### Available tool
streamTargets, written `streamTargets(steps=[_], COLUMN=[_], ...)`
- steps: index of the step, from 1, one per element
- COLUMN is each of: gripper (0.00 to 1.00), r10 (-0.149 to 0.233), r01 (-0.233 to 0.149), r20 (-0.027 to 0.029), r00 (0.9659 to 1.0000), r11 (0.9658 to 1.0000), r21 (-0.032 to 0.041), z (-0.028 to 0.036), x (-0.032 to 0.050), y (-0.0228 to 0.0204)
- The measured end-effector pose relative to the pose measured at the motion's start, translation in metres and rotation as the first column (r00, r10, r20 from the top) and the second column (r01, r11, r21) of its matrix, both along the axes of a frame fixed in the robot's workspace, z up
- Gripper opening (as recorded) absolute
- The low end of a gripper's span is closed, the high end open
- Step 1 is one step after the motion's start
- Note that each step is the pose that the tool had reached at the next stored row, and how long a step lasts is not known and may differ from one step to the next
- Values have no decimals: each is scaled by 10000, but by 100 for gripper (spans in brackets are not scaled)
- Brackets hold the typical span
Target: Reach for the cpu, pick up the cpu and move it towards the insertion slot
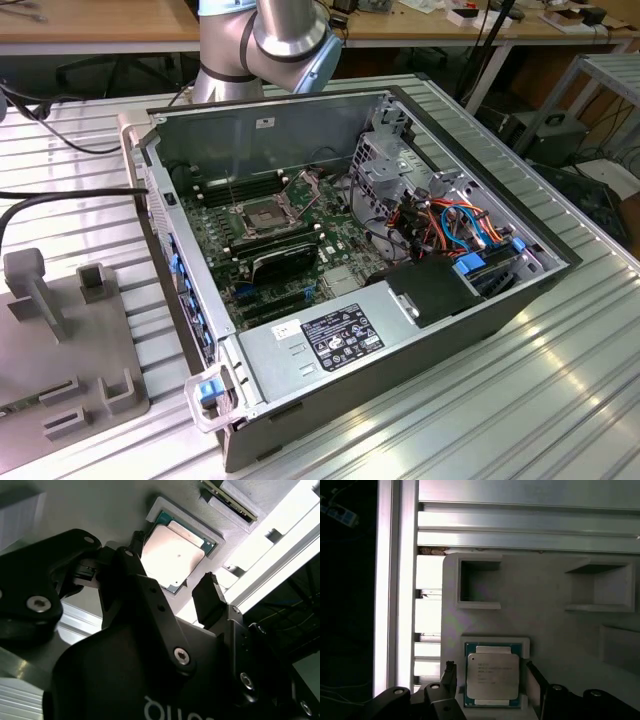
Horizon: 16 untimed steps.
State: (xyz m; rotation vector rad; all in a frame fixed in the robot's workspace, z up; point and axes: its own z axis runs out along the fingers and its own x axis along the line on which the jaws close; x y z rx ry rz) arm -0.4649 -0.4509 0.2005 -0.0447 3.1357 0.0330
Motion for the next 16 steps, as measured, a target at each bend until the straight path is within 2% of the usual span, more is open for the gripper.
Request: streamTargets(steps=[16], gripper=[66], r10=[-170], r01=[170], r20=[-30], r00=[9999], r11=[9999], r21=[-3], z=[-97], x=[19], y=[4])
